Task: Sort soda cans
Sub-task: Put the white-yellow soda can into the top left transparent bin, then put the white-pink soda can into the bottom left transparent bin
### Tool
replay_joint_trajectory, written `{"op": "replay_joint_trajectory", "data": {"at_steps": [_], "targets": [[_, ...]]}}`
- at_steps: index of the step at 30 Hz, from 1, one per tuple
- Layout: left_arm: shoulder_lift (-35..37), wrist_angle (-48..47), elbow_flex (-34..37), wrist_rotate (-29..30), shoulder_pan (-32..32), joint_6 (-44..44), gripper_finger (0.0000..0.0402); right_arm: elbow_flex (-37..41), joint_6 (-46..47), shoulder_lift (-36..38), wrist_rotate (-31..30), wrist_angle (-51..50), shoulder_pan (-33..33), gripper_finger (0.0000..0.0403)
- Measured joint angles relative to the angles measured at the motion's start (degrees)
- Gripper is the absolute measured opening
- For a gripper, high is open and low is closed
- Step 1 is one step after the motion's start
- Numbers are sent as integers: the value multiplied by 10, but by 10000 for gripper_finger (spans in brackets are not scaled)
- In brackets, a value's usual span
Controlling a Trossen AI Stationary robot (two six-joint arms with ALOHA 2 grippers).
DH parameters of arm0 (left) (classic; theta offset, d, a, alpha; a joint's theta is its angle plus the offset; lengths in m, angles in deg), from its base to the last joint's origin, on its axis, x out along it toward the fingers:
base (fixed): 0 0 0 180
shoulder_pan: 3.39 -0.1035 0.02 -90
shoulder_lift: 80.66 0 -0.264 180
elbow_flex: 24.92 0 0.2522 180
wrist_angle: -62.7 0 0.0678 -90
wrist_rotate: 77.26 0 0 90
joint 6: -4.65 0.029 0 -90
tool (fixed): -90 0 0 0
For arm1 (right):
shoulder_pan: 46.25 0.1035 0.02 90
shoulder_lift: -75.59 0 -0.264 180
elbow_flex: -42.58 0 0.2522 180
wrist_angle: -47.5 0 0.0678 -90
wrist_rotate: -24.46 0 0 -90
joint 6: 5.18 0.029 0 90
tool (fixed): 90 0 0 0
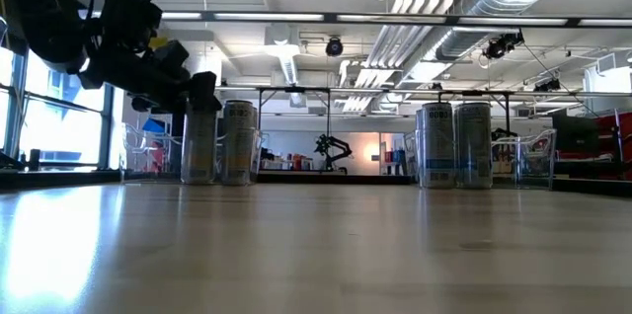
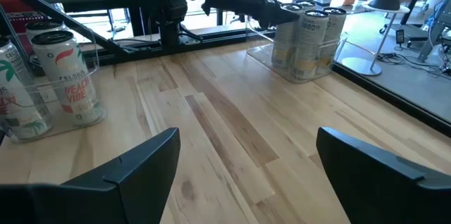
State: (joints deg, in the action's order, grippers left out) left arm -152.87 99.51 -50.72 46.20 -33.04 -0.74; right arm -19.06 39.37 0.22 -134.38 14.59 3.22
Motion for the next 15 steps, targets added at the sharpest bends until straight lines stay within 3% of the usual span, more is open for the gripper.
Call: {"op": "replay_joint_trajectory", "data": {"at_steps": [9, 12, 15], "targets": [[101, -5, -1, 8, 48, 64, 336, -8, -33, 26, 27, -1, 0, 330], [141, -34, -20, 20, 84, 99, 336, -37, -102, 48, 112, -3, 0, 330], [166, -91, -59, 52, 131, 145, 334, -84, -185, 55, 249, -25, 3, 330]]}}
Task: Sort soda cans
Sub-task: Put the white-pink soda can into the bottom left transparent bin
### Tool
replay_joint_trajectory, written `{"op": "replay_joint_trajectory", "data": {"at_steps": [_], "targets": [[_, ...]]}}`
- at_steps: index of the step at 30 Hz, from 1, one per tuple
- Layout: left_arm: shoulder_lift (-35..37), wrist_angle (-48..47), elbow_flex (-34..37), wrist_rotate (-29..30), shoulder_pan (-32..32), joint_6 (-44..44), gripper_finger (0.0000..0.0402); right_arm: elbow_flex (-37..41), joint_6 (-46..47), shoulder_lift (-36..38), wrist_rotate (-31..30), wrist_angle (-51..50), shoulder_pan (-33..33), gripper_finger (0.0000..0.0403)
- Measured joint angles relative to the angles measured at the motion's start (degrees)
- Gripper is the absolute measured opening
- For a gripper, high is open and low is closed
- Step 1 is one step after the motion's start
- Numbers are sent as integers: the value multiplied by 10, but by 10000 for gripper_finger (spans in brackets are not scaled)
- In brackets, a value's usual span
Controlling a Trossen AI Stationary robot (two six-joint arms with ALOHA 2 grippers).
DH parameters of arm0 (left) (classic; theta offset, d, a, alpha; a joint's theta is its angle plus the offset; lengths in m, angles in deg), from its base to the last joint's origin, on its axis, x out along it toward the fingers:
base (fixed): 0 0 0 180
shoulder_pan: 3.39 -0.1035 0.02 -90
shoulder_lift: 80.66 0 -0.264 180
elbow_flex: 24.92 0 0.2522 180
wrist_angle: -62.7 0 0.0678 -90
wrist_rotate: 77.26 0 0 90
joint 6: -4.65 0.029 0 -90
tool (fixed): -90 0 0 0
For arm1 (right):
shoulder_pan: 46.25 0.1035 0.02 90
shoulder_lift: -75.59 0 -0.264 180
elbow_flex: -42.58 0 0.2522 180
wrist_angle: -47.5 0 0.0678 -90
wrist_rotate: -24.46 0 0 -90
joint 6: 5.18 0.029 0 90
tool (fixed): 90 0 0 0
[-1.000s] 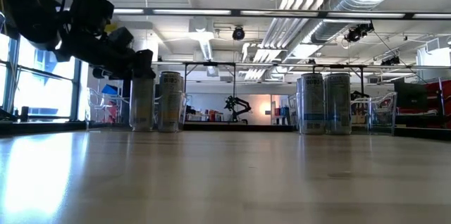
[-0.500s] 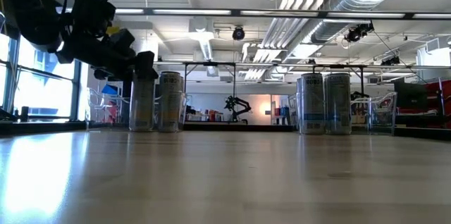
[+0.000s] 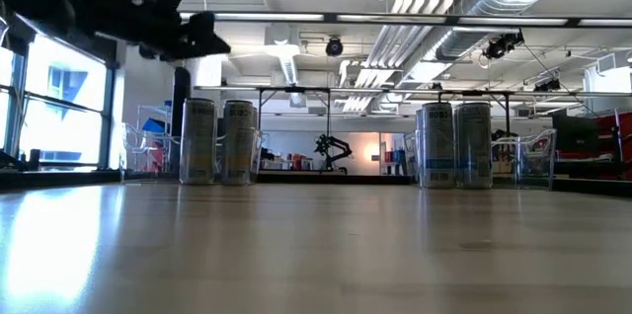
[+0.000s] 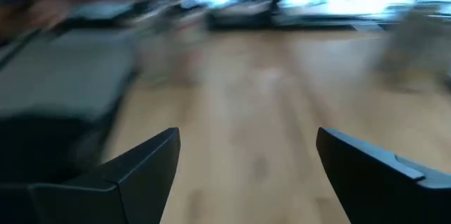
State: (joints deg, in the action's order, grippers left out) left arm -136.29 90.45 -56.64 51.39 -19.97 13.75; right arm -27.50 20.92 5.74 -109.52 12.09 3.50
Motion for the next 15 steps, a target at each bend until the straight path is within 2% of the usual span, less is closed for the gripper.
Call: {"op": "replay_joint_trajectory", "data": {"at_steps": [2, 4, 7, 10, 15], "targets": [[6, -45, -34, 29, 37, 31, 331, -42, 0, -1, 65, -51, 8, 330], [6, -83, -68, 55, 73, 57, 331, -83, 48, -4, 85, -114, 17, 330], [3, -130, -113, 85, 126, 77, 330, -127, 145, -15, 83, -226, 48, 330], [2, -167, -145, 141, 185, 79, 330, -135, 241, -32, 60, -297, 84, 330], [3, -180, -160, 211, 279, 93, 330, -98, 348, -58, 23, -313, 124, 330]]}}
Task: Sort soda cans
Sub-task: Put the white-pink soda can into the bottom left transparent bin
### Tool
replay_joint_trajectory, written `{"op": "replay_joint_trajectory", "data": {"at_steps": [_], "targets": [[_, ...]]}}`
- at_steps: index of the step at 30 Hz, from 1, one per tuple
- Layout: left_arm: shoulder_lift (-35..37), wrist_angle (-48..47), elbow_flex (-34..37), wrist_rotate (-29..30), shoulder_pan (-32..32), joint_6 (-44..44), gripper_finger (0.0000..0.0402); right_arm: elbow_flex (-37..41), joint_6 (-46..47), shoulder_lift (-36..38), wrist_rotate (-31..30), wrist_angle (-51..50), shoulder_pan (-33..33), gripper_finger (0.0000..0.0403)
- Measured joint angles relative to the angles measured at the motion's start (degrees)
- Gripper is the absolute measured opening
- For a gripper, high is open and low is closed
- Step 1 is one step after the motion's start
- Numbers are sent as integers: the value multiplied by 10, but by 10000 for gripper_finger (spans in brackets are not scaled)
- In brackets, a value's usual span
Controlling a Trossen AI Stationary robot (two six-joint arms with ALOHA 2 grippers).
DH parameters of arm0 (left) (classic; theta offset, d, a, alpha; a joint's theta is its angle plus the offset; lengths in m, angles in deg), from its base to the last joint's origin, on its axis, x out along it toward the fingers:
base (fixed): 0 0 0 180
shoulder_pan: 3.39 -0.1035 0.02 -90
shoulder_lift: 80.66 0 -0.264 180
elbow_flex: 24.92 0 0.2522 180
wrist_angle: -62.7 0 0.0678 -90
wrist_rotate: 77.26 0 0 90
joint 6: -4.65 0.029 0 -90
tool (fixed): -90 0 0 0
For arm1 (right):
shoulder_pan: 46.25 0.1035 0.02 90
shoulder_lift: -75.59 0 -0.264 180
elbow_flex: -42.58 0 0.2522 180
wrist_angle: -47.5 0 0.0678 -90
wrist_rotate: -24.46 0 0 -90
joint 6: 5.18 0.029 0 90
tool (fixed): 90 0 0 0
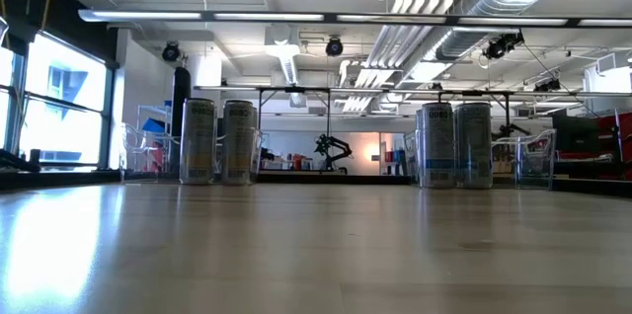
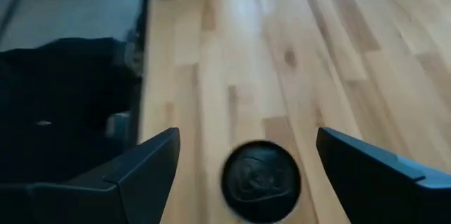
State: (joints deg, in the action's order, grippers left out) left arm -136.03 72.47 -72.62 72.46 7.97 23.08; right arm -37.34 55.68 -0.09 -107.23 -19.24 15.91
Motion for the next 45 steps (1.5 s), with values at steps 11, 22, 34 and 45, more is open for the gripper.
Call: {"op": "replay_joint_trajectory", "data": {"at_steps": [11, 22, 34, 45], "targets": [[0, -25, 0, 76, 88, -7, 330, 101, 77, -13, -26, 38, -19, 330], [0, -29, 0, 77, 89, -8, 330, 78, 1, 0, -54, 69, -21, 330], [0, -91, 0, 76, 91, -74, 330, 105, 56, -43, -37, 84, 3, 330], [0, -122, 0, 54, 91, -132, 330, 117, 63, -92, 9, 103, -15, 321]]}}
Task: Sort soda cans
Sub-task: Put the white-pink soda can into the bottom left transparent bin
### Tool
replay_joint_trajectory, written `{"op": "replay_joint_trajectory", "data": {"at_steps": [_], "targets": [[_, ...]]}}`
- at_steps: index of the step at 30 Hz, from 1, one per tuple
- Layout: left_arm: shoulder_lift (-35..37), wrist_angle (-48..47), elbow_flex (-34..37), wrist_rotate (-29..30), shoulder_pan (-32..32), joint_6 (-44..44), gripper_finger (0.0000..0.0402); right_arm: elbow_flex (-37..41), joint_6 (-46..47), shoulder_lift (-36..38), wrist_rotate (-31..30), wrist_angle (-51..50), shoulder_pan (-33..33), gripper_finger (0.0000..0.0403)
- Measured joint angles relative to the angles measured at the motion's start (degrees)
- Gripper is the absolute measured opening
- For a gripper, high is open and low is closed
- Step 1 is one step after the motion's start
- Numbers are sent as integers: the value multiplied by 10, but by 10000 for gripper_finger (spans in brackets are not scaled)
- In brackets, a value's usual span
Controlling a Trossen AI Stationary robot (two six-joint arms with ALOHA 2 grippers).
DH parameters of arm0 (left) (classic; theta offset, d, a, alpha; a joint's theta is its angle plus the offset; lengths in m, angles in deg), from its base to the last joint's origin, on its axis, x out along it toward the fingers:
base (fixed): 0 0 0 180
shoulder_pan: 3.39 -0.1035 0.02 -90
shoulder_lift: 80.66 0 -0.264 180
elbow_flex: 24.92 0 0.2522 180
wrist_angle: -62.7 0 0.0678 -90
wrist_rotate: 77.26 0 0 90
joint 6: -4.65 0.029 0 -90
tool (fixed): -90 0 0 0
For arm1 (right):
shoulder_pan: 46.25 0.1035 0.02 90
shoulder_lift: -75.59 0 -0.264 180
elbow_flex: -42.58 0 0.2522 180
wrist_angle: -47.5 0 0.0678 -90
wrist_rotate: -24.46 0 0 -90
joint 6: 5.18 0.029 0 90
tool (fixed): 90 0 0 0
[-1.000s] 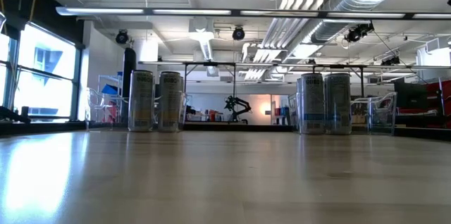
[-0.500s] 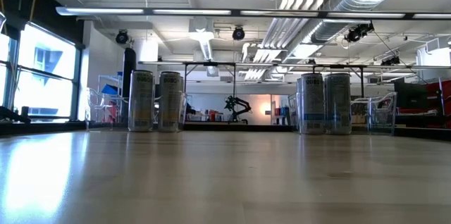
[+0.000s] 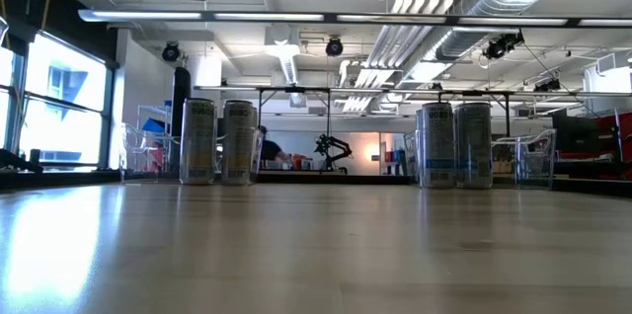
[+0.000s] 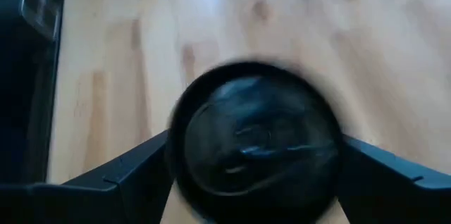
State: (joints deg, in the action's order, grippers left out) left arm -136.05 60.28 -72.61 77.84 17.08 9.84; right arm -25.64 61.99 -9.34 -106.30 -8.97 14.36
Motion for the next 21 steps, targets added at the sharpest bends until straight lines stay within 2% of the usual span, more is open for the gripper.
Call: {"op": "replay_joint_trajectory", "data": {"at_steps": [2, 5, 10, 14, 17, 21], "targets": [[0, 1, 4, -7, 1, -11, 330, 0, -24, -6, 41, 17, -13, 296], [0, 2, 13, -7, 11, -21, 330, 0, -70, -10, 47, 47, -27, 234], [-15, 21, 16, 4, 37, -13, 325, 1, -223, -12, 24, 125, -77, 230], [-49, 69, 16, 6, 60, 23, 318, 1, -385, -12, 28, 216, -160, 230], [-81, 90, 16, 13, 72, 25, 313, 1, -502, -20, 101, 321, -249, 230], [-120, 92, 16, 14, 91, -20, 310, 0, -592, -71, 263, 496, -359, 230]]}}
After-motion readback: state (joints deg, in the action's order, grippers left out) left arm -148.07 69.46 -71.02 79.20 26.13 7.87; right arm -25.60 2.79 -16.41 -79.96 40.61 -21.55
